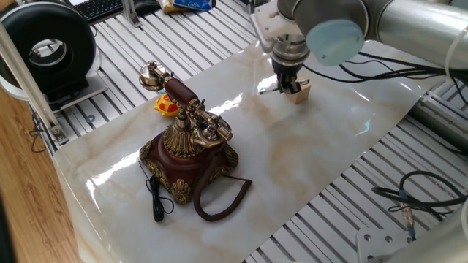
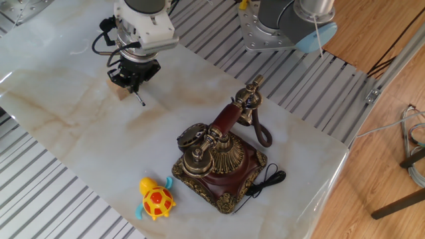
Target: Dial a number on an old rotary phone
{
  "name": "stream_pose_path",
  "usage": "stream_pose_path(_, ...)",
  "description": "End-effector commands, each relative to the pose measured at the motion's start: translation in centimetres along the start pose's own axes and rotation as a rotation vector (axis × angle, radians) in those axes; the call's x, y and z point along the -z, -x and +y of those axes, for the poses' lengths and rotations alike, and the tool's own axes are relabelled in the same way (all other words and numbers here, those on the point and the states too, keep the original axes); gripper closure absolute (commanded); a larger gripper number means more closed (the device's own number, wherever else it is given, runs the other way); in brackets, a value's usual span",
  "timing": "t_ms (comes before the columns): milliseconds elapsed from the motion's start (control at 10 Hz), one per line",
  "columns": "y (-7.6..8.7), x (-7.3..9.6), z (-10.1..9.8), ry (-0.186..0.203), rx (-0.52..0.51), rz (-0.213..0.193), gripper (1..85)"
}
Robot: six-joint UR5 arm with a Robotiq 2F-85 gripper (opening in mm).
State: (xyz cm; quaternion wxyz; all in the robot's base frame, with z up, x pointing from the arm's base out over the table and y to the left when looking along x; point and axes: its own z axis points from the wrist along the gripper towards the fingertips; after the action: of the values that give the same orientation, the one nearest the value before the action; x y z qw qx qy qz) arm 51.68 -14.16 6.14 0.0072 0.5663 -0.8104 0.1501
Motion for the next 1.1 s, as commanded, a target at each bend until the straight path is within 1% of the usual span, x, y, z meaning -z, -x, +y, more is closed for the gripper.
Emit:
stream_pose_path(0,-1.8,-0.1,-2.2,-0.069,0.071,0.074,84.3)
stream_pose_path(100,-1.6,0.0,-2.7,-0.082,0.102,0.078,84.3)
stream_pose_path(200,-1.0,-0.4,-2.5,-0.079,0.097,0.062,84.3)
stream_pose_path(300,-0.5,-0.9,-2.7,-0.086,0.09,0.051,84.3)
stream_pose_path(400,0.2,-1.5,-2.4,-0.074,0.077,0.028,84.3)
stream_pose_path(500,0.6,-2.0,-2.2,-0.069,0.08,0.017,84.3)
stream_pose_path(700,1.0,-2.6,-1.6,-0.06,0.073,0.01,84.3)
stream_pose_path(800,0.9,-2.8,-1.5,-0.065,0.074,0.01,84.3)
stream_pose_path(1000,1.0,-3.0,-0.7,-0.054,0.064,-0.002,84.3)
